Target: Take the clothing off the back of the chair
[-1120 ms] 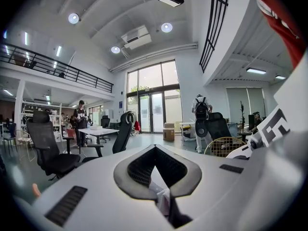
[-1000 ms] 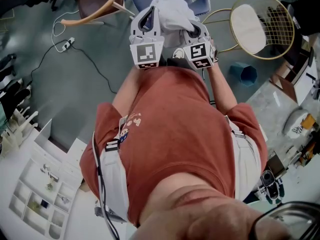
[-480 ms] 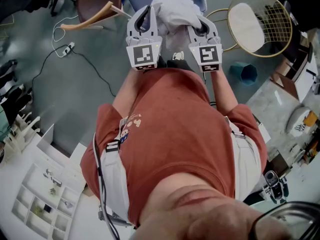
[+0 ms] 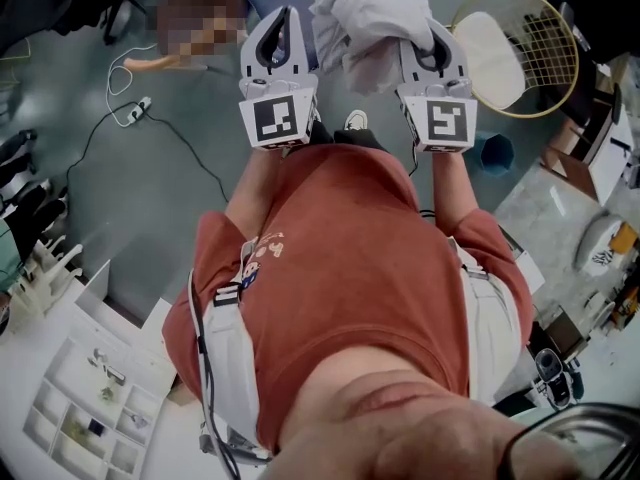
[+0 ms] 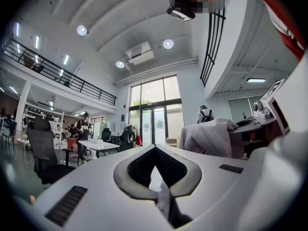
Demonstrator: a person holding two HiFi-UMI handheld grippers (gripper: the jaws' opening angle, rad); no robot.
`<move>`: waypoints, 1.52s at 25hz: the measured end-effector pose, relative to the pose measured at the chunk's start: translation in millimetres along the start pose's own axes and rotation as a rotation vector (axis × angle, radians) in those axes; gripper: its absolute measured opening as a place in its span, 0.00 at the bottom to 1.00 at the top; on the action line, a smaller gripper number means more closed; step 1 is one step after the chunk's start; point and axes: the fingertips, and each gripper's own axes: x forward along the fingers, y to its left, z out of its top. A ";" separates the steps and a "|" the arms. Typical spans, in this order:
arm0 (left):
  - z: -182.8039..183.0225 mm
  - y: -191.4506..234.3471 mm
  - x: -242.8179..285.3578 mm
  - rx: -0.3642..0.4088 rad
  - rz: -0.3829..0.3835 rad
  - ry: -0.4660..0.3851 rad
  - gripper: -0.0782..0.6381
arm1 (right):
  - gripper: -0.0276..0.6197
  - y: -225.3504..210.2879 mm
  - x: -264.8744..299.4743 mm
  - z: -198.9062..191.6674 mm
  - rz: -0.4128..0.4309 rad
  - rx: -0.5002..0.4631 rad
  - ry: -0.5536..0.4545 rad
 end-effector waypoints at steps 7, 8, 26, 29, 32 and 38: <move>56.8 5.7 3.8 0.018 0.019 -0.029 0.13 | 0.13 -33.1 -6.6 53.3 -0.083 -0.031 -0.129; 63.5 6.5 4.6 0.043 0.015 -0.026 0.13 | 0.13 -37.2 -8.4 62.3 -0.097 -0.034 -0.147; 144.3 20.3 9.4 0.064 0.053 -0.173 0.13 | 0.13 -72.0 -23.7 138.2 -0.228 0.030 -0.315; 146.6 23.9 8.4 0.045 0.061 -0.180 0.13 | 0.13 -73.7 -22.4 136.8 -0.233 0.033 -0.309; 147.9 26.2 8.9 0.049 0.065 -0.180 0.13 | 0.13 -74.9 -20.8 136.4 -0.233 0.034 -0.301; 145.7 27.8 14.3 0.052 0.068 -0.178 0.13 | 0.13 -77.8 -15.9 137.9 -0.232 0.017 -0.298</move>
